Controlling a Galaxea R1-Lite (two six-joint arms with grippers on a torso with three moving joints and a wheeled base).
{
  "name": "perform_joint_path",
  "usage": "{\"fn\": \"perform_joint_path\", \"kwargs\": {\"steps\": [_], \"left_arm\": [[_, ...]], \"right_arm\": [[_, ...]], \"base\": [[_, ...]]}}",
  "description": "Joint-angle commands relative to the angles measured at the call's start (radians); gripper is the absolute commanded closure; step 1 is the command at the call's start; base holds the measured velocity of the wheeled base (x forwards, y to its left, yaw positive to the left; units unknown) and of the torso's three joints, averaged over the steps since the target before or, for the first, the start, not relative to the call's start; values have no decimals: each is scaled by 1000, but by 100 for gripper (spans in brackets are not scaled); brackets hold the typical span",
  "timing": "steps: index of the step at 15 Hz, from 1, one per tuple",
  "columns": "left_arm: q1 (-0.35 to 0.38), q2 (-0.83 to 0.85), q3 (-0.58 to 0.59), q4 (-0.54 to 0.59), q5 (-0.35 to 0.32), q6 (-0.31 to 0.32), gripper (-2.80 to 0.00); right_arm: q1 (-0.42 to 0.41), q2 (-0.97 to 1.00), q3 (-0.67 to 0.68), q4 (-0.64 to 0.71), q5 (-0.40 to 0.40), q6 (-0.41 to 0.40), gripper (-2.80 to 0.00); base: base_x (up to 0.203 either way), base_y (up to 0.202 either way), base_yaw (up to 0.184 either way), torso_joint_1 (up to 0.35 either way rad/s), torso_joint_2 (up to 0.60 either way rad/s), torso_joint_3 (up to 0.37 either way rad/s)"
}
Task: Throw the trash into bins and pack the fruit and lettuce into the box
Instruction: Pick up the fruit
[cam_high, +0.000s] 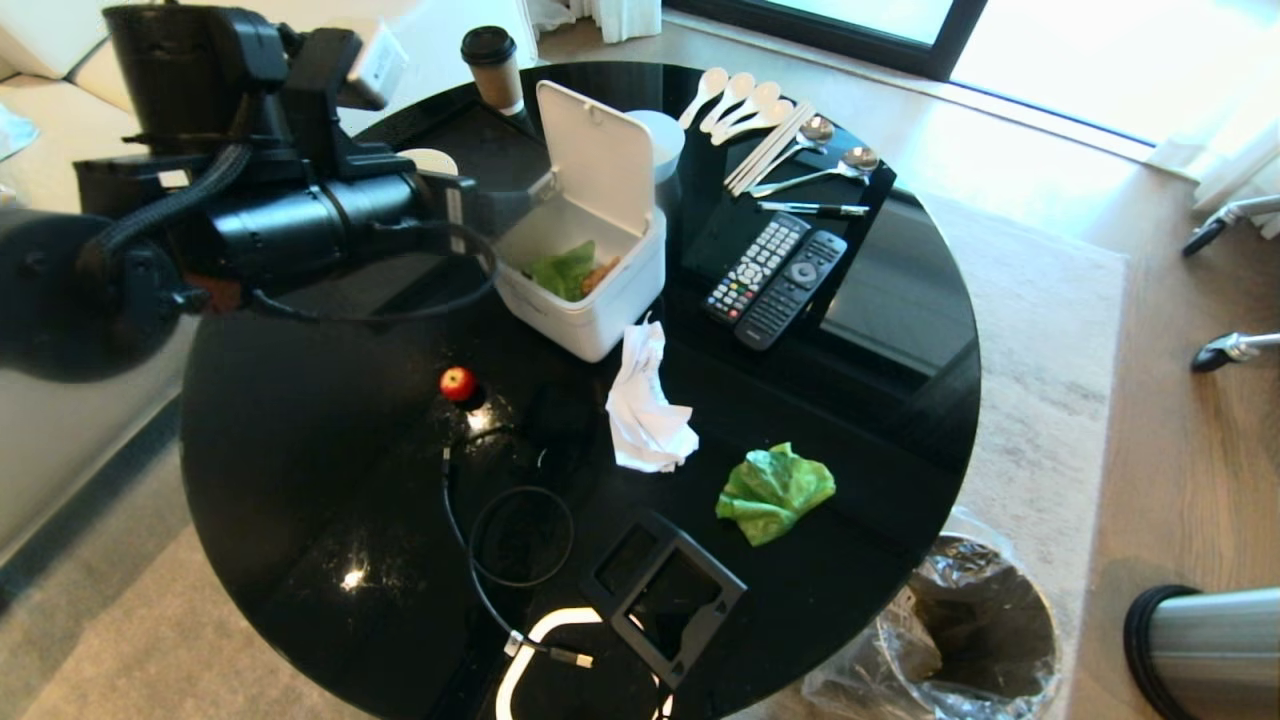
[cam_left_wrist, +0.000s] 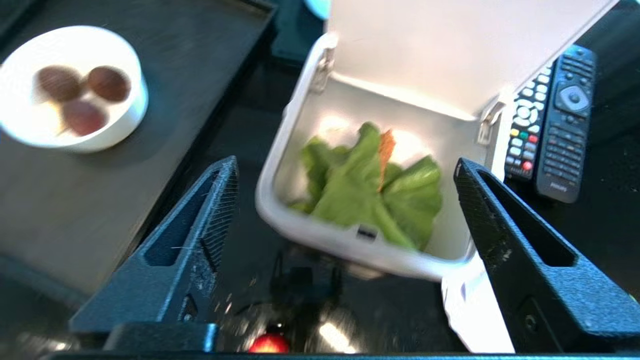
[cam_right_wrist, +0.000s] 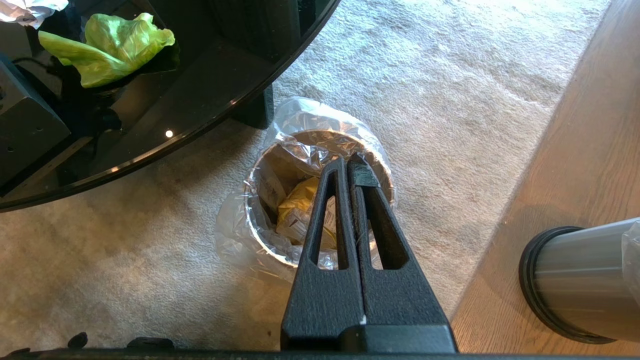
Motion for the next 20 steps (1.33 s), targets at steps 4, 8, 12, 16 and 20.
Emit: {"fn": "perform_joint_path", "kwargs": {"steps": [4,8,12,16,20], "left_arm": [[17,-194,191,1,17,-12,-280],[38,-280,284,3,21,-16,0],[38,-328,331,4,37,-16,0],[68,-366,384,4,42,-17,0],[113,-389,452,4,42,-23,0]], "right_arm": [[0,1,0,1,0,0,0],[0,1,0,0,0,0,0],[0,1,0,0,0,0,0],[0,1,0,0,0,0,0],[0,1,0,0,0,0,0]], "base": [[0,0,0,0,0,0],[0,0,0,0,0,0],[0,0,0,0,0,0],[0,0,0,0,0,0],[0,0,0,0,0,0]]}}
